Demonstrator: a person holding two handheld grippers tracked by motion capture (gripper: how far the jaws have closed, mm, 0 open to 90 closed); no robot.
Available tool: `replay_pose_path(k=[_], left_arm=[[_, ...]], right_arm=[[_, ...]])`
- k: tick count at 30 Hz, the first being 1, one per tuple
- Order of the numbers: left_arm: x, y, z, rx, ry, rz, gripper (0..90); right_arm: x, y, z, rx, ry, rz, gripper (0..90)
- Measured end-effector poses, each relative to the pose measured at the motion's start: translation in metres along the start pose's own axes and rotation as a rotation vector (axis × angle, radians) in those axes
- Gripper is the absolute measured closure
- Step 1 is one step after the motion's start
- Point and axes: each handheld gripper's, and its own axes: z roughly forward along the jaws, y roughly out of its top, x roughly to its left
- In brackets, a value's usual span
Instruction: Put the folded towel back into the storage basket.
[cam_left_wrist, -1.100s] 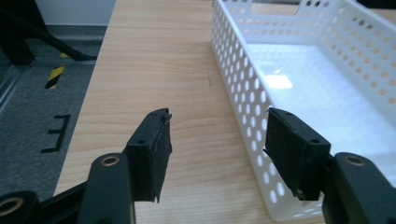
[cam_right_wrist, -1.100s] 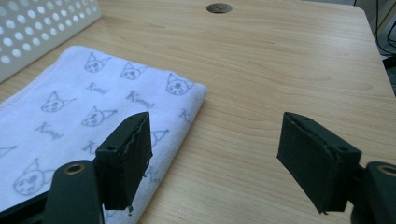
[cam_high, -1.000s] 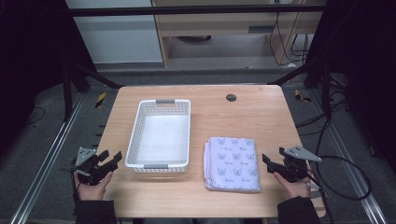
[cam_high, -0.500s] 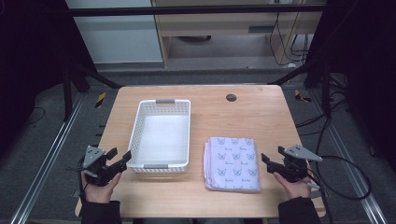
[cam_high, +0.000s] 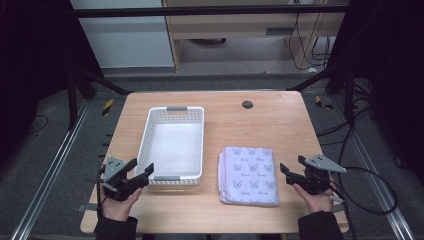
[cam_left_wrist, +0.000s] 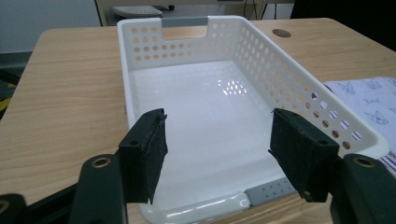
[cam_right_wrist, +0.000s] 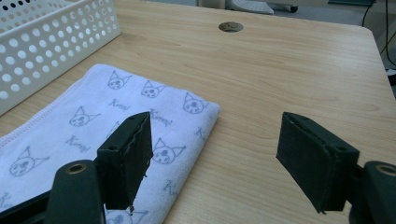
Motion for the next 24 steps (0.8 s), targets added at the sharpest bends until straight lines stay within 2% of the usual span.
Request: replay_pose_path(k=[8,16,24], left_arm=[[-0.016,0.002,0.005,-0.003,-0.014,0.024,33.8],[-0.037,0.007,0.013,0.004,-0.031,0.07,33.6],[-0.051,0.011,0.021,0.012,-0.062,0.088,33.5]], right_arm=[[0.001,0.002,0.0,-0.003,0.005,0.002,25.5],[-0.005,0.006,-0.003,-0.024,-0.001,0.029,25.3],[-0.006,0.014,0.001,-0.019,0.026,0.042,26.4]])
